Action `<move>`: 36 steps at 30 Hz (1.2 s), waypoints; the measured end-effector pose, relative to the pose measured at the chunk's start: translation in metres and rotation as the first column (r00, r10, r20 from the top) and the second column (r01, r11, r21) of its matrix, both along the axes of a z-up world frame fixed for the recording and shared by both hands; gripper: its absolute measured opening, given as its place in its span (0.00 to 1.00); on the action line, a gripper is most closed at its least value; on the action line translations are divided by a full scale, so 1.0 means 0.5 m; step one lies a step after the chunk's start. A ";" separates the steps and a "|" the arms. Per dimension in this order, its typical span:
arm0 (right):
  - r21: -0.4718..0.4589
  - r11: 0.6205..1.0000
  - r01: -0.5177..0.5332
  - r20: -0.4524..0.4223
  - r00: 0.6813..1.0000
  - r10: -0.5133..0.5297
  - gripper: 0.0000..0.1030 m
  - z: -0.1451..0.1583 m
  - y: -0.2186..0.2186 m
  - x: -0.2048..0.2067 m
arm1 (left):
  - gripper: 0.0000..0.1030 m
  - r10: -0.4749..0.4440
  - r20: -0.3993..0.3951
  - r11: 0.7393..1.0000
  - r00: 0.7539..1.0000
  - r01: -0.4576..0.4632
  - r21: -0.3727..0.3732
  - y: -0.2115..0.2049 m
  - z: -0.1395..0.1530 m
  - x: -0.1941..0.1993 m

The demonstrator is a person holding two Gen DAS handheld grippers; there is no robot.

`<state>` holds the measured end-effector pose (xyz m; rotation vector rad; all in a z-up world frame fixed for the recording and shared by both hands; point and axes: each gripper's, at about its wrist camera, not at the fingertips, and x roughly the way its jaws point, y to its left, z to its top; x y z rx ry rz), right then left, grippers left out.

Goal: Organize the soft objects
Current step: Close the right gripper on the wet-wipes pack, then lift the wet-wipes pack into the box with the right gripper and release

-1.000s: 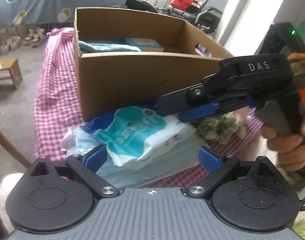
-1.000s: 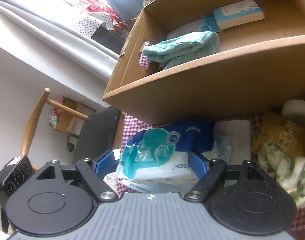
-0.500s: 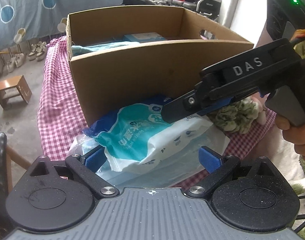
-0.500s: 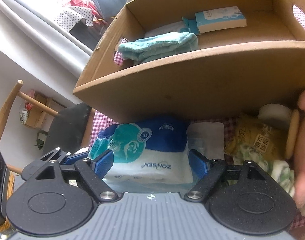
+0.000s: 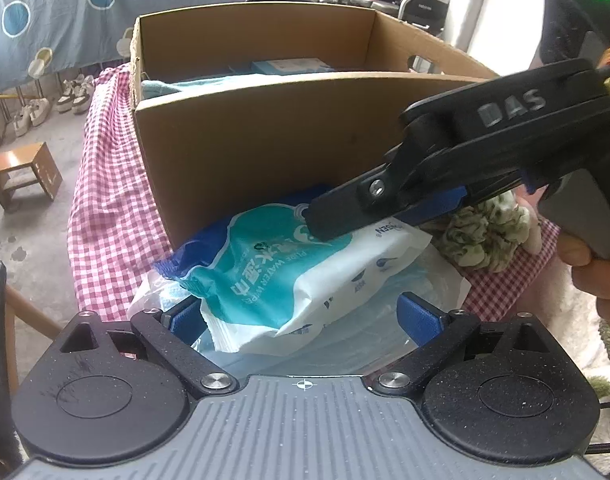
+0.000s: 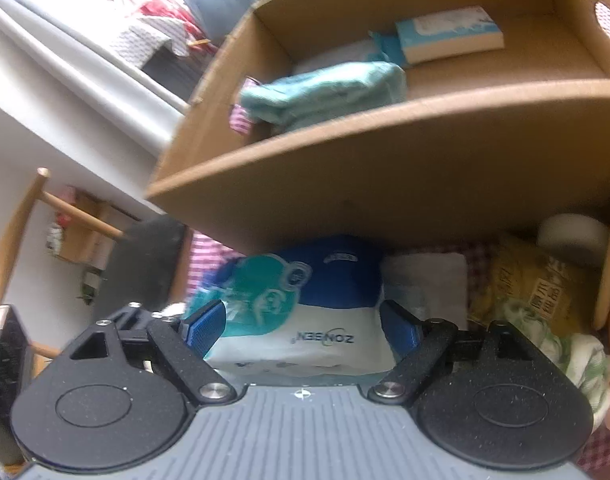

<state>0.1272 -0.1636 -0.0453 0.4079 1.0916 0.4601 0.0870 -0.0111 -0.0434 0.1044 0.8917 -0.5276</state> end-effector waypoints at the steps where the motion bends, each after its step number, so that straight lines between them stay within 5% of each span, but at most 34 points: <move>1: 0.010 1.000 -0.004 0.002 1.000 0.003 0.84 0.000 -0.001 0.001 | 0.95 0.000 -0.001 1.000 1.000 0.000 -0.003 0.001 0.000 0.000; 5: 0.069 0.997 0.025 -0.022 0.999 -0.024 0.81 -0.019 -0.015 0.010 | 0.95 0.004 0.006 1.000 1.000 -0.004 -0.019 0.001 0.000 -0.001; 10: 0.100 0.993 0.057 -0.025 0.998 -0.055 0.60 -0.026 -0.026 0.009 | 0.94 0.032 0.015 0.999 0.999 -0.031 -0.031 0.004 0.005 0.003; 15: 0.089 0.995 0.043 -0.005 0.999 -0.042 0.51 -0.014 -0.011 0.000 | 0.94 0.051 0.035 0.998 0.998 -0.050 -0.034 0.005 0.015 -0.005; 36: 0.118 0.993 0.023 0.048 0.998 -0.029 0.51 0.011 -0.015 -0.030 | 0.94 0.054 0.104 0.998 0.993 -0.051 -0.027 -0.001 0.039 -0.038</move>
